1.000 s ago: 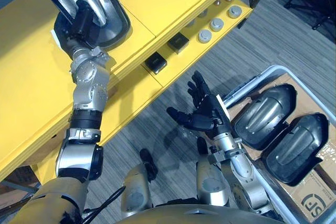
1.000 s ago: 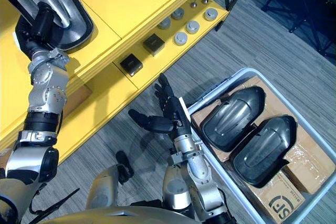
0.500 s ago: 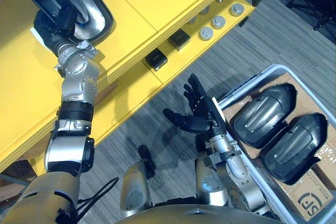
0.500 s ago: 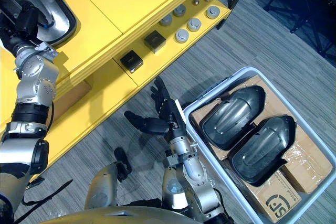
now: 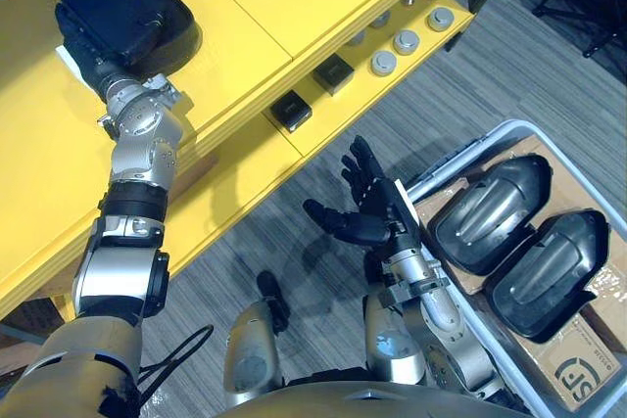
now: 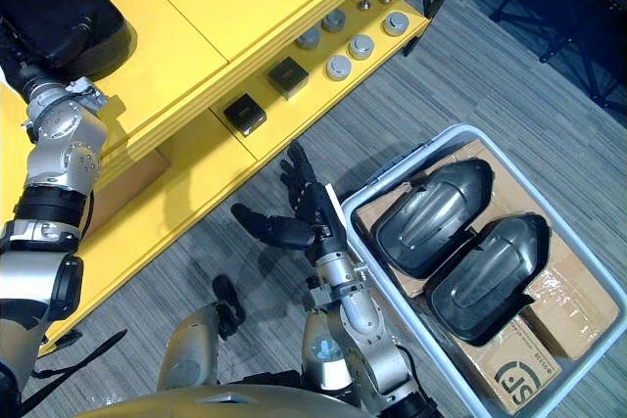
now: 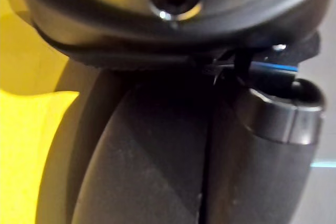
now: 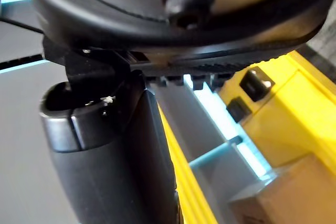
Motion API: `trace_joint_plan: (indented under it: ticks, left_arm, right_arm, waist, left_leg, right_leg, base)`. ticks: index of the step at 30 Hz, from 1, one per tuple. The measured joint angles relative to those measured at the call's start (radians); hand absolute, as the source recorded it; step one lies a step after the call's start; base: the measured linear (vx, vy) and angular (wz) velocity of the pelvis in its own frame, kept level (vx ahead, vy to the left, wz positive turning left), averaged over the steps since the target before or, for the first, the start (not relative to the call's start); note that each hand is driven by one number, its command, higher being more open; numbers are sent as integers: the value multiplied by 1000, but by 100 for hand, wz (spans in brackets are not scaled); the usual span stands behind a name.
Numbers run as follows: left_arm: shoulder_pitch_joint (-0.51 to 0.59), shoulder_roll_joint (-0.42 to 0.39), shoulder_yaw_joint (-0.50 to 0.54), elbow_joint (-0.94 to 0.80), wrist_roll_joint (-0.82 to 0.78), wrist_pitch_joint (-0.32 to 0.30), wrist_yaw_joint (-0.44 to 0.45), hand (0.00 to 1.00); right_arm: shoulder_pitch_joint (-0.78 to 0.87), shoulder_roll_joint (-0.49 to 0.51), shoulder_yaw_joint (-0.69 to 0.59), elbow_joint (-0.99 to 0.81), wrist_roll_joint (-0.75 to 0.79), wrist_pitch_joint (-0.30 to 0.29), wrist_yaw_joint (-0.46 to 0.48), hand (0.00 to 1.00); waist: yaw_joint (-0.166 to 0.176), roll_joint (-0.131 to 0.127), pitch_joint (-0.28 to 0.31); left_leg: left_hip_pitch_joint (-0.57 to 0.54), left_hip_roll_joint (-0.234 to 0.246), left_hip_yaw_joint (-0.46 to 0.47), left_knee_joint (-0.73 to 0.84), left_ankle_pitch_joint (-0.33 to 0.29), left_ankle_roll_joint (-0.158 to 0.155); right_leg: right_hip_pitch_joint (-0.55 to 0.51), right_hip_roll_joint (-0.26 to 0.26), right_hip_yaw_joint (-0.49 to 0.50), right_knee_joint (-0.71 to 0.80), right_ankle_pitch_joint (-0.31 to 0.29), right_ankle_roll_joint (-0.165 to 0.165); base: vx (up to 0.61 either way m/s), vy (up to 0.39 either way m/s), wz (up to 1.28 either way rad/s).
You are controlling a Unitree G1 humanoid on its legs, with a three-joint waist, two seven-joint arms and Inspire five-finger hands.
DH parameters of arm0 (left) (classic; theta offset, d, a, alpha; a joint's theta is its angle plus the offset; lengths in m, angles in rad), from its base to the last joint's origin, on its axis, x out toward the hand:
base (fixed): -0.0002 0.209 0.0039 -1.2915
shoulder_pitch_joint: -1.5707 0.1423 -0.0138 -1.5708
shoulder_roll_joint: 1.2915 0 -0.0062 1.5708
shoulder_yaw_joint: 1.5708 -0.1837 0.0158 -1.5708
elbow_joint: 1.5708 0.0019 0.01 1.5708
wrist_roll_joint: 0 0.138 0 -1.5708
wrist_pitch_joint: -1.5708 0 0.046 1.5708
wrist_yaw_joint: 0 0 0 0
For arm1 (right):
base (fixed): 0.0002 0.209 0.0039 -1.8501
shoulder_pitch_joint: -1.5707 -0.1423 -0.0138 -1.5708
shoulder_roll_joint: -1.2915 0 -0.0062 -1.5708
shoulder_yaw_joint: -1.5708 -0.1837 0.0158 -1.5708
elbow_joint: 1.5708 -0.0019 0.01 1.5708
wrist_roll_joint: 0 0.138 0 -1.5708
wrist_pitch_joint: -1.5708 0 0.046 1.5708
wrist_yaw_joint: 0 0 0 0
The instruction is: Walk over and take three plastic housings, then place them on the shelf
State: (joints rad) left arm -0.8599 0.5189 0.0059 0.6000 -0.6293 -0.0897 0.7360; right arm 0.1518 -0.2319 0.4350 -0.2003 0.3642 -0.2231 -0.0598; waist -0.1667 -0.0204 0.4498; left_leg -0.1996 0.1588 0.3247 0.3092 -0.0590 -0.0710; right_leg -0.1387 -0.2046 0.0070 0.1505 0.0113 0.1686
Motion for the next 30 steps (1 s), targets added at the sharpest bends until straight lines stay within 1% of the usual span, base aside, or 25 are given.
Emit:
trace_joint_plan:
  ticks: [2,4,6,10,13,16,19,21,23,25,27,28,30]
  left_arm:
    - [-5,0,0,0,-4,-6,12,100]
    - [-7,-1,-1,0,-11,-27,26,100]
    - [-8,-1,-1,0,-25,-38,26,100]
    - [-8,-1,0,0,-27,-39,21,100]
    - [-8,-1,1,2,-27,-29,6,100]
    - [-2,-1,5,2,-27,-3,-26,100]
    - [10,-1,14,2,-34,15,-96,100]
    - [15,-1,23,-1,-32,46,-144,100]
    - [40,5,40,-15,-19,73,-188,100]
    - [69,8,50,-21,19,114,-217,100]
    - [88,9,50,-21,37,137,-230,100]
    - [105,10,51,-21,58,167,-249,100]
    - [118,10,52,-21,87,202,-276,100]
  right_arm:
    - [0,0,-1,1,1,0,0,100]
    - [2,0,-3,5,2,-1,0,100]
    - [9,-1,-7,13,2,-2,0,100]
    - [13,0,-24,41,2,-9,0,100]
    - [26,0,-32,41,2,-9,3,100]
    - [35,-1,-33,41,-3,-9,4,100]
    - [53,2,-31,41,-27,-9,4,100]
    - [68,1,-31,41,-44,-9,5,100]
    - [70,1,-29,41,-44,-9,5,100]
    - [67,2,-27,47,-44,-9,5,100]
    - [69,4,-21,51,-44,-9,5,100]
    - [70,5,-19,53,-44,-9,5,100]
    - [68,5,-17,53,-44,-9,5,100]
  waist:
    - [0,-4,3]
    - [-1,-9,5]
    - [-1,-9,5]
    - [0,-9,5]
    - [3,-9,5]
    - [5,-10,5]
    - [10,-10,5]
    - [20,-11,3]
    - [20,-10,-5]
    - [24,-11,-30]
    - [24,-10,-58]
    - [25,-11,-87]
    - [27,-12,-95]
  left_leg:
    - [0,0,0,-1,1,-1]
    - [0,0,0,-2,1,-1]
    - [0,0,0,-5,3,-1]
    - [6,-3,-2,-20,13,-2]
    - [14,-4,-2,-22,13,-2]
    - [36,-7,-3,-36,17,-4]
    - [65,-10,-5,-58,20,-9]
    - [85,-10,-7,-71,23,-13]
    - [92,-9,-15,-71,23,-13]
    - [105,-9,-18,-76,23,-14]
    - [106,-9,-21,-81,23,-14]
    - [108,-9,-25,-85,23,-14]
    - [130,-8,-29,-90,23,-14]
  right_leg:
    - [0,0,0,1,0,0]
    - [-2,0,0,1,0,0]
    - [-2,0,0,1,0,0]
    - [-1,1,-1,2,0,0]
    - [7,0,-1,1,0,0]
    - [28,0,-4,-8,0,0]
    - [58,0,-12,-24,0,-1]
    - [79,1,-19,-34,0,-1]
    - [98,3,-30,-48,-1,-1]
    - [120,4,-37,-66,0,-2]
    - [125,5,-42,-72,0,-2]
    - [134,6,-51,-84,0,-2]
    - [164,7,-59,-94,0,-2]
  base:
    - [0,0,0]
    - [0,0,0]
    - [0,0,0]
    - [0,0,1]
    - [0,0,0]
    - [0,0,0]
    - [1,-1,1]
    - [0,0,0]
    - [36,-10,8]
    - [55,-5,7]
    - [58,-5,7]
    - [73,-11,9]
    - [47,-10,6]
